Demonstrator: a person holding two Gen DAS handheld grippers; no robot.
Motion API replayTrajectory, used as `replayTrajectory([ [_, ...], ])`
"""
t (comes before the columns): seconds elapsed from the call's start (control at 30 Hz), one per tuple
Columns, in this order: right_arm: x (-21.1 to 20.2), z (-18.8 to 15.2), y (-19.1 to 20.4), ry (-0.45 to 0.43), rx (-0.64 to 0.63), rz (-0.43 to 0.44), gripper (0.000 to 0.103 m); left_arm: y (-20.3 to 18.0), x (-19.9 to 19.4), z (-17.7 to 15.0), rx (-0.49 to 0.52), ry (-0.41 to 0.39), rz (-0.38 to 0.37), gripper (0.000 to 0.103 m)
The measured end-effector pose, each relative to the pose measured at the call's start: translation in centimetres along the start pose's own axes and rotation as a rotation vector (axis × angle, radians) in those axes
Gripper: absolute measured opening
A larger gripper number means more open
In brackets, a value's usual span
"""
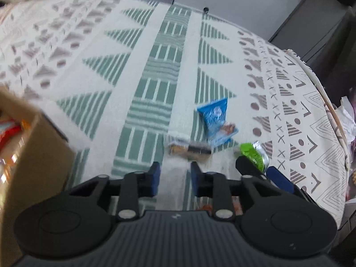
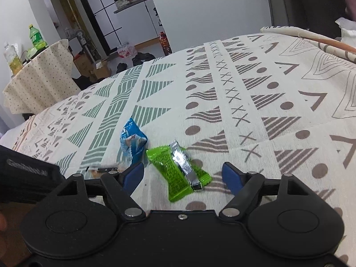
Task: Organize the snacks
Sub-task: 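Grasp the small clear wrapped snack with the left tool while the right grasps the green packet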
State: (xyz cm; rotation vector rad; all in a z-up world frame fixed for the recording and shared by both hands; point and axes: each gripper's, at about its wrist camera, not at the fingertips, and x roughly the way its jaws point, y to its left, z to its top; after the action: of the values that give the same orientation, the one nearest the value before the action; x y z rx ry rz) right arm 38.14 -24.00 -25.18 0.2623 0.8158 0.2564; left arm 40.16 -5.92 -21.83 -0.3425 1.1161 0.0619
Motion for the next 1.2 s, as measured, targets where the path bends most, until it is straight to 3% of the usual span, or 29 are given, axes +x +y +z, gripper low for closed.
replayTrajectory([
  [0.03, 0.1, 0.1, 0.0, 0.0, 0.001, -0.002, 0.061, -0.2, -0.1, 0.2, 0.016, -0.009, 0.002, 0.053],
  [0.1, 0.0, 0.2, -0.2, 0.007, 0.007, 0.001, 0.044, -0.5, 0.0, 0.6, 0.018, -0.011, 0.006, 0.071],
  [0.2, -0.2, 0.2, -0.5, 0.023, 0.026, 0.019, 0.036, -0.5, 0.3, 1.0, -0.02, -0.006, -0.001, 0.075],
  [0.43, -0.8, 0.2, -0.3, 0.053, 0.022, 0.008, 0.035, -0.4, 1.1, 1.0, -0.208, -0.019, 0.008, 0.075],
  [0.57, -0.8, 0.2, -0.6, 0.064, 0.038, 0.014, 0.035, -1.2, 1.6, 1.0, -0.257, -0.032, 0.017, 0.073],
  [0.67, -0.8, 0.3, -0.8, 0.067, 0.048, 0.023, 0.035, -1.6, 1.9, 1.2, -0.267, -0.061, 0.049, 0.059],
  [0.7, -0.8, 0.3, -1.0, 0.068, 0.055, 0.027, 0.035, -1.7, 2.0, 1.3, -0.271, -0.069, 0.078, 0.046],
  [0.73, -0.7, 0.4, -1.1, 0.069, 0.061, 0.03, 0.035, -1.8, 2.2, 1.4, -0.274, -0.065, 0.081, 0.04],
  [0.8, -0.7, 0.3, -1.0, 0.068, 0.052, 0.029, 0.035, -1.8, 2.9, 1.5, -0.286, -0.039, 0.049, 0.038],
  [1.2, -0.6, 0.4, -1.2, 0.074, 0.059, 0.039, 0.036, -3.8, 5.0, 2.7, -0.216, -0.003, 0.151, 0.046],
])
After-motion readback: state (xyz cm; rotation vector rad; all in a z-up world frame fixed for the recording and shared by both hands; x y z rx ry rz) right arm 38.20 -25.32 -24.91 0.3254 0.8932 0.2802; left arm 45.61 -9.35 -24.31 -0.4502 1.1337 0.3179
